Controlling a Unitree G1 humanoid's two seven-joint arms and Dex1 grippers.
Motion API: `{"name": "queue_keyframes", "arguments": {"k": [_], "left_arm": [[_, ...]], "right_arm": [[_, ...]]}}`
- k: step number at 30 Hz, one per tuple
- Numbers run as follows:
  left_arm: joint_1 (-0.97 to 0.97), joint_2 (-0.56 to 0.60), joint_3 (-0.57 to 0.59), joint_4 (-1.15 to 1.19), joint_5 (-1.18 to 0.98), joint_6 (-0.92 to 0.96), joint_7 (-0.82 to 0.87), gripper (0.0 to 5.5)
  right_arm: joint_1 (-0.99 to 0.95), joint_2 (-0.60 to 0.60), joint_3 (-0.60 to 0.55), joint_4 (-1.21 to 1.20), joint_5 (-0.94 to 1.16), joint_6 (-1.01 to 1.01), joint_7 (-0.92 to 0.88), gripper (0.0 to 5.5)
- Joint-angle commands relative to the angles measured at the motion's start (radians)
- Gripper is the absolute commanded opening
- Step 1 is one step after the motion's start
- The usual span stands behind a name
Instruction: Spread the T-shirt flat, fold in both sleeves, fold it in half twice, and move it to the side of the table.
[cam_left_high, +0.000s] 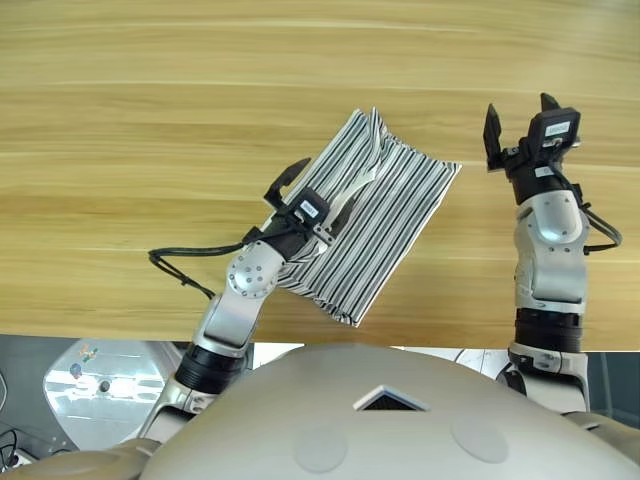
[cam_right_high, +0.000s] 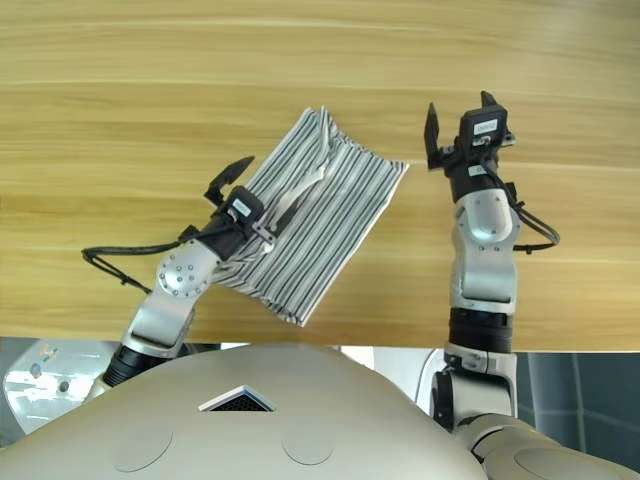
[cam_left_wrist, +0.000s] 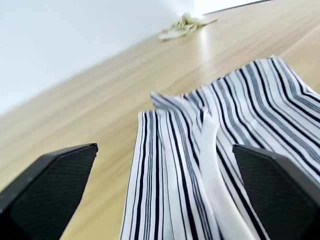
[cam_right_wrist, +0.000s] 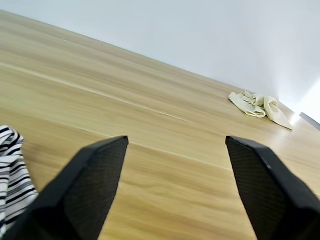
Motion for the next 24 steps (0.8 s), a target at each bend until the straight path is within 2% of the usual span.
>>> {"name": "queue_keyframes", "arguments": {"k": [1,12,17,24], "left_arm": [[-0.074,0.039,-0.021,0.163,0.122,-0.069,0.053,5.00],[-0.111,0.010,0.043,0.266,0.096,-0.089,0.070,5.00],[-0.111,-0.027,0.134,0.210,0.064,-0.066,0.135,5.00],[-0.157,-0.059,0.272,0.264,0.039,-0.025,0.236,5.00]], "right_arm": [[-0.031,0.026,0.024,0.034,-0.014,-0.046,-0.011,3.61],[-0.038,0.037,0.009,0.036,0.004,-0.046,-0.012,3.61],[-0.021,0.040,0.012,0.040,0.001,-0.053,-0.010,3.61],[-0.017,0.042,0.014,0.054,0.000,-0.060,-0.010,3.61]]}}
